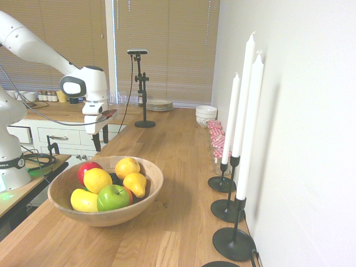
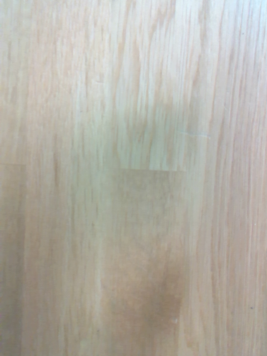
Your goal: Take yellow lemon out of the basket
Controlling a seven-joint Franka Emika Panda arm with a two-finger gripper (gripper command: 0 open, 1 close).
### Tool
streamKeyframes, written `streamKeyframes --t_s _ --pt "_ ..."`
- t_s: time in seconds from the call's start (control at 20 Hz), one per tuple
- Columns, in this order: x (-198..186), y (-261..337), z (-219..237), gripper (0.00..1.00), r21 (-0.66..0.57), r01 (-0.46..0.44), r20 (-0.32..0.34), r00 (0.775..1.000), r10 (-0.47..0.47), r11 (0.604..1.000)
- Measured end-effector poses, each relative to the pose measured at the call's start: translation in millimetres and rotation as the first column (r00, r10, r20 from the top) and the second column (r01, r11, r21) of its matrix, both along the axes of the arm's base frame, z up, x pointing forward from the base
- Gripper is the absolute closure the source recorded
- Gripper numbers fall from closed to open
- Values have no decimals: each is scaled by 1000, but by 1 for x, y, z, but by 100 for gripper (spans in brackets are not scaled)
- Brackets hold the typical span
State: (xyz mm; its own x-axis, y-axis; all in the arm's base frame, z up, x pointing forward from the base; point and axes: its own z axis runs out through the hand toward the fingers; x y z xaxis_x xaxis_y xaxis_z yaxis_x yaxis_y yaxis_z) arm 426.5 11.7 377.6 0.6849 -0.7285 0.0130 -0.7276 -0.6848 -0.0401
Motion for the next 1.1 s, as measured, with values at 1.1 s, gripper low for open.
streamKeyframes --t_s 1.1 --pt "25 -221 153 0 -34 262 126 959 -256 965"
